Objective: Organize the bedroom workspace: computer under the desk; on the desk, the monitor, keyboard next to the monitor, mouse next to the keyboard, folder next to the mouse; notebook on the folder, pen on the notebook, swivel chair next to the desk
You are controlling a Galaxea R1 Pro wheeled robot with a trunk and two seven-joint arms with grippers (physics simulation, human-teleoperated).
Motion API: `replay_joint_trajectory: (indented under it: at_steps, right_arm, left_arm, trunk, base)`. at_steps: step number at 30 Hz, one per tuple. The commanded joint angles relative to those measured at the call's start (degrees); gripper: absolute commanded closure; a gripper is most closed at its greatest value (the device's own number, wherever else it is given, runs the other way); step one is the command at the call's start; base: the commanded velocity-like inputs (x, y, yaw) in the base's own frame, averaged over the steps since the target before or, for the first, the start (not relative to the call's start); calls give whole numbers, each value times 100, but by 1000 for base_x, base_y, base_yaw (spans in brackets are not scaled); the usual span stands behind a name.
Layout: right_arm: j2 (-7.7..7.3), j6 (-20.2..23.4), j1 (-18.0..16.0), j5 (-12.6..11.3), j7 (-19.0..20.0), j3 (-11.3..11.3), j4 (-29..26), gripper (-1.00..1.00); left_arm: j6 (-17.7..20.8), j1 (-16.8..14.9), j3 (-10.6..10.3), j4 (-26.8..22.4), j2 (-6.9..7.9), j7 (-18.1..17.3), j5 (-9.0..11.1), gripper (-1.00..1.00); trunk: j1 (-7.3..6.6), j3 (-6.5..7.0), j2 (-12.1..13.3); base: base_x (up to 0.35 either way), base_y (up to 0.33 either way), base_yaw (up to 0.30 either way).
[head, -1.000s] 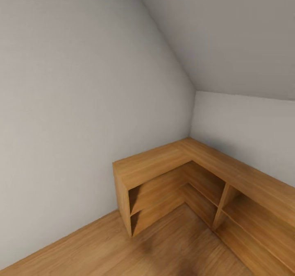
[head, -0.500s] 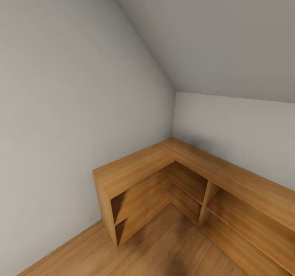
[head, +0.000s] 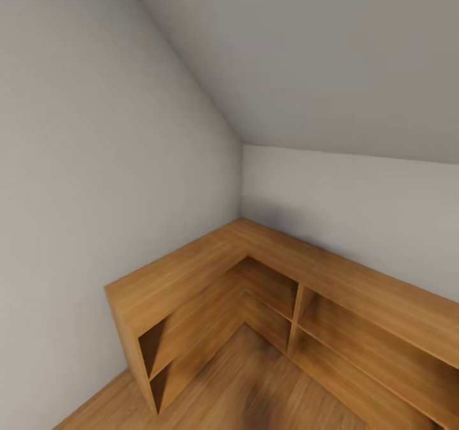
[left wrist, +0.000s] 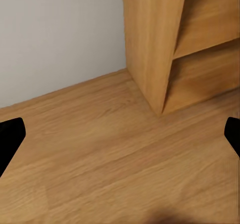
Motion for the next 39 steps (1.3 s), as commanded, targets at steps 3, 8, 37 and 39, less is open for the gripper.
replay_joint_trajectory:
  at_steps: [3,8,37,39]
  right_arm:
    - [-2,-7,-8,45,-56,22,5,-100]
    - [-2,-7,-8,45,-52,24,38,-100]
    - [26,77,-5,35,-59,20,109,-100]
    - [25,78,-6,36,-57,20,109,-100]
  left_arm:
    - [-10,0,2,-3,-2,52,-49,-100]
    - [-10,-2,6,-3,-2,52,-49,-100]
    - [-10,-2,-1,-3,-2,54,-49,-100]
    - [-10,-1,1,-3,-2,53,-49,-100]
  trunk:
    - [2,-2,-9]
    - [2,12,-9]
    - [2,23,-9]
    - [2,10,-9]
  base:
    - [13,0,-291]
    - [2,0,-291]
    - [56,92,-190]
    - [0,0,-192]
